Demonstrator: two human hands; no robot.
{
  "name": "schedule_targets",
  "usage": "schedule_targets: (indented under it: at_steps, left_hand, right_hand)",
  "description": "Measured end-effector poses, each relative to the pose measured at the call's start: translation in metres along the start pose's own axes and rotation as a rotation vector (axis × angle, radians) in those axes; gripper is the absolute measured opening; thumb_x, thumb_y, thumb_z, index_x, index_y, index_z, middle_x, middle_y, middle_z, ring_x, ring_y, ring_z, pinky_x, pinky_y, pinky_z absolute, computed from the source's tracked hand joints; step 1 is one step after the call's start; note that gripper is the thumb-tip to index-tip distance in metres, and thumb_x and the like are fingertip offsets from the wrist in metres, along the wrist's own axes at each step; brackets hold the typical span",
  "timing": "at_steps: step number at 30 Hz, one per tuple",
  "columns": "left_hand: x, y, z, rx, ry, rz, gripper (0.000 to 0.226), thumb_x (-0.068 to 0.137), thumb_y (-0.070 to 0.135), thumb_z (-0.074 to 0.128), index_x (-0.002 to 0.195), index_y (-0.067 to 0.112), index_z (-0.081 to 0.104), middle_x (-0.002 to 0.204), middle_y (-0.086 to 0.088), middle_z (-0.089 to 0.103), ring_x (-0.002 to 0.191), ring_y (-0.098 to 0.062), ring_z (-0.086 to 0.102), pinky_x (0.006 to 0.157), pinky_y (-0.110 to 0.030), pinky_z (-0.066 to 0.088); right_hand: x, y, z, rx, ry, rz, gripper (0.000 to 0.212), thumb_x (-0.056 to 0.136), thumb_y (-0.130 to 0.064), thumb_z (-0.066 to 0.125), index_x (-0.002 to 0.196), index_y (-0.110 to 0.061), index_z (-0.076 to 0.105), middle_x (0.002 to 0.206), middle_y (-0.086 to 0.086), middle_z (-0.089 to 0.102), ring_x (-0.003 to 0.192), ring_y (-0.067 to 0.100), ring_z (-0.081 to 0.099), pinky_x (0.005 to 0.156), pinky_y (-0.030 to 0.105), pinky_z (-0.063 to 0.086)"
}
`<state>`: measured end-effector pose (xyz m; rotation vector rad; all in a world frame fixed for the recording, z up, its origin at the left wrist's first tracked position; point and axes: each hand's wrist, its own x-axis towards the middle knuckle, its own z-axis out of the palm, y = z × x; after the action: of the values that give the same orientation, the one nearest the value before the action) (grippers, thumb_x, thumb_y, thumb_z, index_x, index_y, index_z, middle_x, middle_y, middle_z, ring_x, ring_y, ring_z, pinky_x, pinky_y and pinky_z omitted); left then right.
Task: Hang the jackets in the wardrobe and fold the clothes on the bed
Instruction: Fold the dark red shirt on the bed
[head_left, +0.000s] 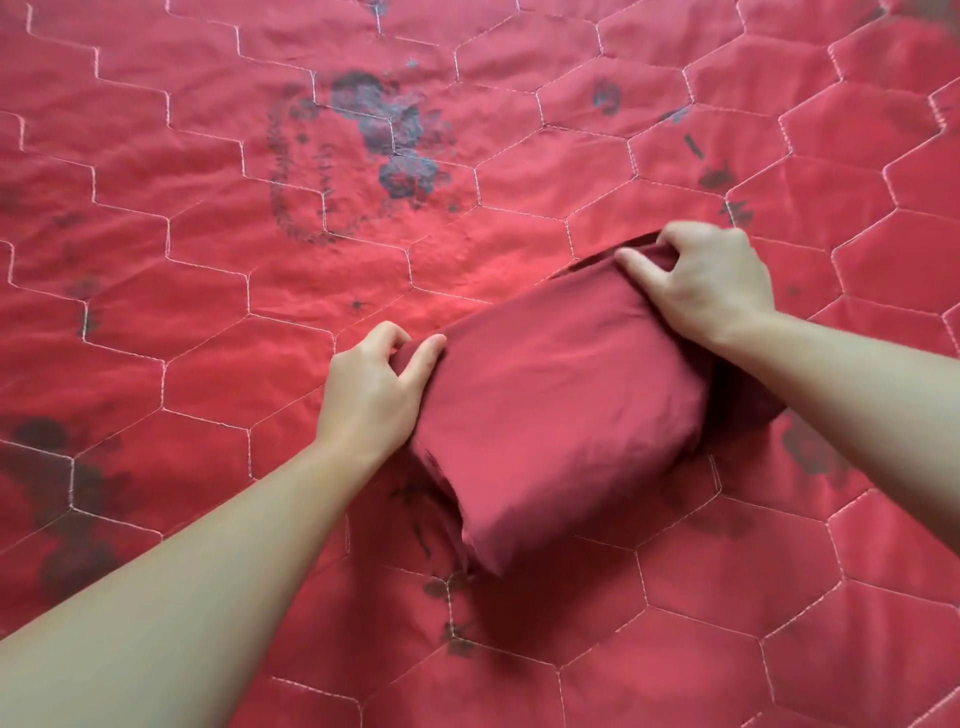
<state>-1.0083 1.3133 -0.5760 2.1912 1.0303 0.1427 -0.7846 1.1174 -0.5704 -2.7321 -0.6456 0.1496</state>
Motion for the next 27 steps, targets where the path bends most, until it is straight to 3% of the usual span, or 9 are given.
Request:
schedule_targets:
  at_steps: [6, 10, 13, 14, 16, 18, 19, 24, 27]
  left_hand:
    - [-0.013, -0.001, -0.001, 0.088, -0.053, 0.084, 0.034, 0.090, 0.049, 0.058, 0.109, 0.022, 0.052, 0.094, 0.004, 0.054, 0.086, -0.021, 0.052, 0.071, -0.029, 0.032]
    - [-0.019, 0.025, -0.009, 0.407, 0.004, 0.244, 0.042, 0.093, 0.046, 0.052, 0.132, 0.028, 0.050, 0.133, -0.003, 0.048, 0.116, -0.031, 0.048, 0.090, -0.044, 0.038]
    - [-0.054, 0.071, 0.006, 0.287, 0.003, 0.366, 0.059, 0.085, 0.060, 0.043, 0.132, 0.026, 0.051, 0.132, -0.004, 0.055, 0.125, -0.033, 0.046, 0.102, -0.052, 0.034]
    - [-0.072, 0.082, 0.016, 0.301, -0.110, 0.357, 0.074, 0.080, 0.072, 0.037, 0.139, 0.028, 0.043, 0.140, -0.004, 0.050, 0.134, -0.036, 0.038, 0.108, -0.060, 0.026]
    - [-0.099, 0.086, 0.035, 0.443, -0.340, 0.328, 0.104, 0.067, 0.086, 0.035, 0.152, 0.031, 0.007, 0.161, -0.006, 0.015, 0.147, -0.040, -0.001, 0.110, -0.069, -0.001]
    - [-0.106, 0.068, 0.044, 0.543, -0.396, 0.335, 0.117, 0.065, 0.083, 0.048, 0.148, 0.034, -0.020, 0.161, -0.003, -0.019, 0.142, -0.038, -0.029, 0.106, -0.069, -0.016]
    - [-0.106, 0.059, 0.045, 0.560, -0.374, 0.362, 0.121, 0.066, 0.078, 0.056, 0.147, 0.036, -0.023, 0.159, -0.002, -0.024, 0.140, -0.037, -0.032, 0.106, -0.068, -0.018]
    - [-0.101, 0.044, 0.036, 0.584, -0.397, 0.436, 0.130, 0.047, 0.063, 0.075, 0.152, 0.036, 0.003, 0.163, -0.004, 0.011, 0.148, -0.040, 0.003, 0.111, -0.069, 0.005]
    - [-0.092, 0.031, 0.029, 0.617, -0.396, 0.493, 0.133, 0.051, 0.060, 0.072, 0.148, 0.043, -0.017, 0.163, 0.001, -0.007, 0.148, -0.035, -0.013, 0.111, -0.065, -0.007]
  right_hand:
    - [0.024, -0.016, 0.010, -0.193, -0.044, -0.139, 0.053, 0.086, -0.068, 0.047, 0.083, -0.016, 0.059, 0.096, 0.019, 0.065, 0.091, 0.041, 0.061, 0.066, 0.037, 0.035]
    - [0.033, -0.024, 0.011, -0.241, -0.084, -0.173, 0.053, 0.088, -0.069, 0.043, 0.081, -0.018, 0.056, 0.099, 0.019, 0.065, 0.093, 0.041, 0.061, 0.068, 0.038, 0.034]
    - [0.036, -0.033, 0.008, -0.174, -0.137, -0.157, 0.051, 0.087, -0.068, 0.045, 0.081, -0.017, 0.053, 0.100, 0.017, 0.065, 0.095, 0.039, 0.060, 0.070, 0.039, 0.039]
    - [0.033, -0.036, 0.005, -0.089, -0.125, -0.115, 0.050, 0.087, -0.067, 0.045, 0.085, -0.018, 0.053, 0.099, 0.014, 0.066, 0.095, 0.038, 0.060, 0.073, 0.040, 0.042]
    - [0.018, -0.031, -0.004, 0.117, -0.051, -0.029, 0.049, 0.085, -0.068, 0.045, 0.093, -0.021, 0.054, 0.090, 0.006, 0.065, 0.092, 0.033, 0.060, 0.076, 0.040, 0.045]
    - [-0.010, -0.009, -0.013, 0.163, 0.030, 0.008, 0.051, 0.082, -0.071, 0.042, 0.099, -0.024, 0.052, 0.081, 0.000, 0.061, 0.086, 0.031, 0.060, 0.074, 0.039, 0.044]
    - [-0.028, 0.006, -0.016, 0.133, 0.045, 0.024, 0.052, 0.082, -0.072, 0.041, 0.102, -0.025, 0.051, 0.079, 0.000, 0.060, 0.084, 0.032, 0.061, 0.072, 0.039, 0.043]
    - [-0.074, 0.043, -0.009, 0.012, 0.035, -0.017, 0.050, 0.088, -0.060, 0.036, 0.093, -0.015, 0.058, 0.074, 0.016, 0.066, 0.077, 0.045, 0.062, 0.064, 0.041, 0.040]
    - [-0.065, 0.045, -0.011, 0.029, 0.041, -0.096, 0.056, 0.088, -0.061, 0.033, 0.081, -0.013, 0.060, 0.067, 0.019, 0.064, 0.070, 0.046, 0.061, 0.061, 0.042, 0.044]
